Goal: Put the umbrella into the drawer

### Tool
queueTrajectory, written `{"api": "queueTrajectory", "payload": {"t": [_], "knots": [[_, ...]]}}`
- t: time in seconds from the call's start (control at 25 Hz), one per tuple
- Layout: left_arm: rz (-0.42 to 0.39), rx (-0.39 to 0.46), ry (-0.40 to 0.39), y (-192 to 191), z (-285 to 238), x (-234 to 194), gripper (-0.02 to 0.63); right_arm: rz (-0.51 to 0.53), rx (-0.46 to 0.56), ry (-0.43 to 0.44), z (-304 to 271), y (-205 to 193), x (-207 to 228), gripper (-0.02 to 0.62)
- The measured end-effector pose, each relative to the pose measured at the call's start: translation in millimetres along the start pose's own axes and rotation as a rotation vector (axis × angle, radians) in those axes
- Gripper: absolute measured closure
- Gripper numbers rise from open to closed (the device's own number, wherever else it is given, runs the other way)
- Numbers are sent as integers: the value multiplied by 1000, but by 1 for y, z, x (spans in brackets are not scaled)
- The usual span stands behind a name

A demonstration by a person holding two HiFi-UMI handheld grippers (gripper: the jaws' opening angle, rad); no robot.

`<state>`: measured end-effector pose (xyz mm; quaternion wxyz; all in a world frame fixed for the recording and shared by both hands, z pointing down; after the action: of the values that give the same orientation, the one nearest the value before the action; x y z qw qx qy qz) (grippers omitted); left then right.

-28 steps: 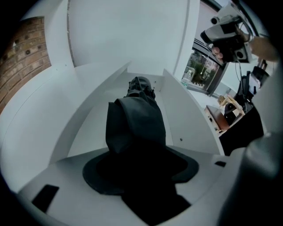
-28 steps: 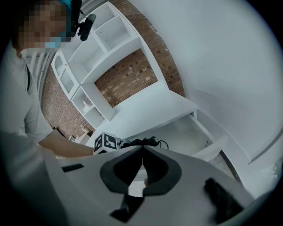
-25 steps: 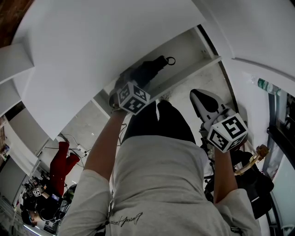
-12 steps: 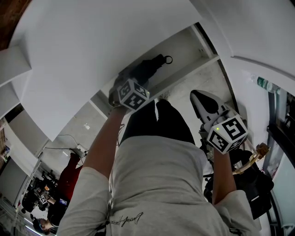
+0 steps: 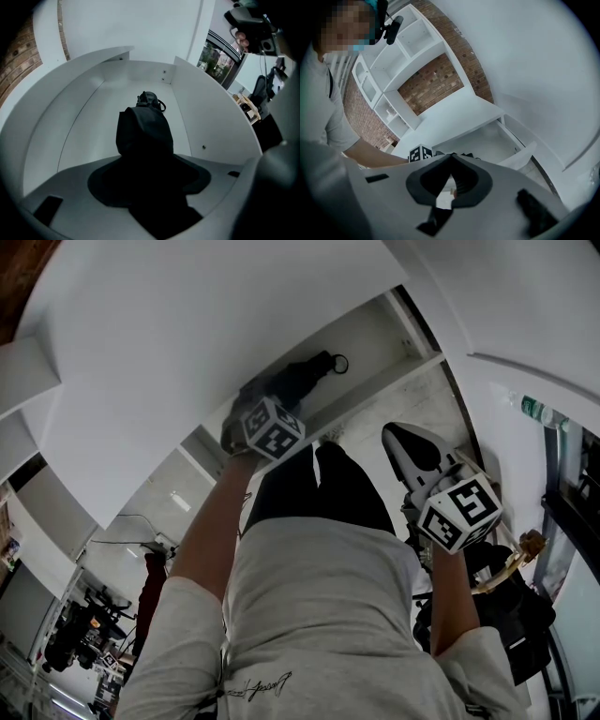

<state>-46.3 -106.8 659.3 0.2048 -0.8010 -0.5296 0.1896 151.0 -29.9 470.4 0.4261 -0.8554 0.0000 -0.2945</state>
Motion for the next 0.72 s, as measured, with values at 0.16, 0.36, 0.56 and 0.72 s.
{"api": "queueTrajectory", "payload": {"t": [0.16, 0.36, 0.56, 0.72], "knots": [[-3, -17, -10, -1, -6, 0, 328, 1, -2, 5, -1, 1, 1, 568], [-1, -25, -14, -1, -9, 1, 325, 1, -2, 16, -3, 1, 0, 568], [-5, -31, -11, 2, -8, 1, 318, 3, -5, 26, -4, 2, -3, 568], [-10, -34, -12, 1, -9, 0, 316, -3, -6, 24, -2, 0, -2, 568]]}}
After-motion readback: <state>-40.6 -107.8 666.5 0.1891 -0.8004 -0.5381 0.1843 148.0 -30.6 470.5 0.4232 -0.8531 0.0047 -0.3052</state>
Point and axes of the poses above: the fingertips, and each gripper's own axes: z backward along the fingers, x to its right, y out of its top, the point moved 7 cm from there along z, backward along the fingers, and after that the axes turned 14 degrees about x, right-handed, at the moved point
